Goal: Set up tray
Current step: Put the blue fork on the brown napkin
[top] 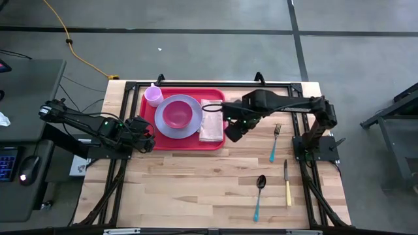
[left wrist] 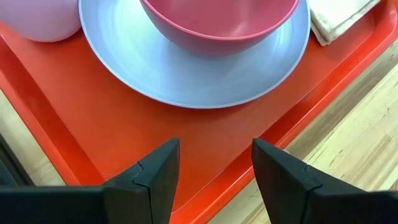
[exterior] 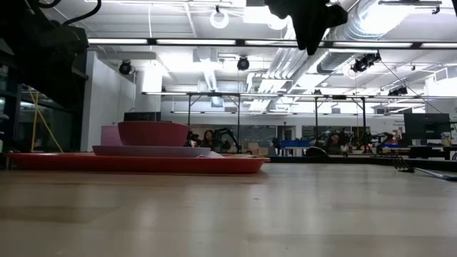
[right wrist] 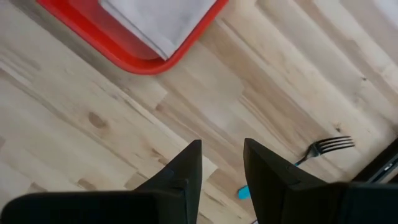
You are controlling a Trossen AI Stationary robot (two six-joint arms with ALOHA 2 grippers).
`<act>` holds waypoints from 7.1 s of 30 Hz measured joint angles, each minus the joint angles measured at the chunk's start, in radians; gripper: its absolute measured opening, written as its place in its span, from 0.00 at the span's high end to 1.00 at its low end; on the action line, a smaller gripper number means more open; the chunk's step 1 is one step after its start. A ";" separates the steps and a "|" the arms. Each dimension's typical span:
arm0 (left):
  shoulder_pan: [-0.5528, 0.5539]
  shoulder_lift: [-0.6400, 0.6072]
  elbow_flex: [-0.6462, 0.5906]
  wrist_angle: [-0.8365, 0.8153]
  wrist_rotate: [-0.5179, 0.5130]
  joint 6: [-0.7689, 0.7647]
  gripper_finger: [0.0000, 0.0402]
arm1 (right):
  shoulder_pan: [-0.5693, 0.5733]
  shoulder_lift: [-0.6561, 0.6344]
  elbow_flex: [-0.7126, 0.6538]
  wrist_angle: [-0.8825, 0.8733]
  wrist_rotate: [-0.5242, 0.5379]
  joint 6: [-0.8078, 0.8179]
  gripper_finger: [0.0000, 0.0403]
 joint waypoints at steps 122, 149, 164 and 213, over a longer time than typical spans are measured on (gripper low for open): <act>0.000 0.000 0.000 0.065 -0.045 -0.024 0.43 | -0.173 -0.689 -1.375 0.731 -0.129 0.555 0.76; 0.000 0.000 0.000 0.028 -0.045 -0.015 0.43 | -0.189 -0.494 -1.373 0.798 -0.104 0.520 0.91; 0.000 0.000 0.000 0.018 -0.044 -0.014 0.43 | -0.189 -0.493 -1.374 0.799 -0.101 0.517 0.99; 0.000 0.001 0.000 -0.008 0.003 -0.015 0.43 | -0.275 -0.043 -0.511 0.742 -0.058 0.073 1.00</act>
